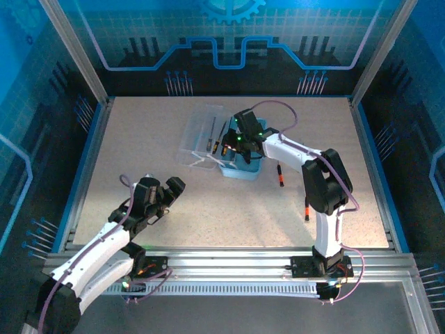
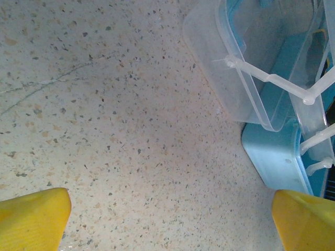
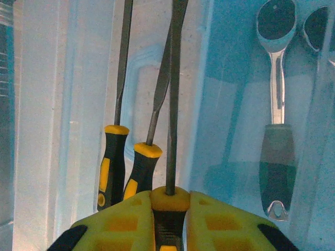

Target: Pack the tool kit

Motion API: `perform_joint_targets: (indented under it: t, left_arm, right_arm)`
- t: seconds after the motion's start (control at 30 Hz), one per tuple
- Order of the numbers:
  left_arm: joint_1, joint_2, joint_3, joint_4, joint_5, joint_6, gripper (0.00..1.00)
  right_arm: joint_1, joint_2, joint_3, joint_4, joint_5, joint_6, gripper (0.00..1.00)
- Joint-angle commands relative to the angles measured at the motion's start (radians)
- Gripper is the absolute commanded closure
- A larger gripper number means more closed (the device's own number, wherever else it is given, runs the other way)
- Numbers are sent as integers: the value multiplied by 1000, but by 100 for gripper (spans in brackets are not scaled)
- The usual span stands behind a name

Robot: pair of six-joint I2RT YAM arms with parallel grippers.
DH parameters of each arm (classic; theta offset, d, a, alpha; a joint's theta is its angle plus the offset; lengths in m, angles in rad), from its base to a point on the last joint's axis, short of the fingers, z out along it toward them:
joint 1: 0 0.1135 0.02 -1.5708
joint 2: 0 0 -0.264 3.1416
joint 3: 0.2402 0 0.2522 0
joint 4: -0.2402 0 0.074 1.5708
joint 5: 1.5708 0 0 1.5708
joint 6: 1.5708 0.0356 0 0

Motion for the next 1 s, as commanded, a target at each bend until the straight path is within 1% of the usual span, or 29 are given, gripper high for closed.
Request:
perform_joint_targets:
  t: [0.0,0.07,0.23,0.5,0.67,0.77,0.87,0.97]
  left_arm:
    - [7,2,23,11,28,-11,1]
    - [7,-5,25,3,36,-7,1]
    - [7,-21,29,-5,36,0,1]
    - [7,-18,47,-3,44,15,1]
    - [7,9,45,20,65,15,1]
    - [8,21,46,43,92,8,1]
    - [7,20,39,110,139,2,1]
    - [5,19,40,157,161,17,1]
  right_arm:
    - [-4,11,24,1,18,20,77]
    - [-5,10,28,1,14,22,74]
    - [-7,4,35,-5,17,23,71]
    - [-7,-37,44,-24,19,-15,70]
    - [-7,-92,38,-62,42,-64,70]
    - [-9,-156,8,-63,47,-104,67]
    - [-13,-204,-4,-107,53,-159,64]
    - [-21,-253,-39,-143,72,-213,62]
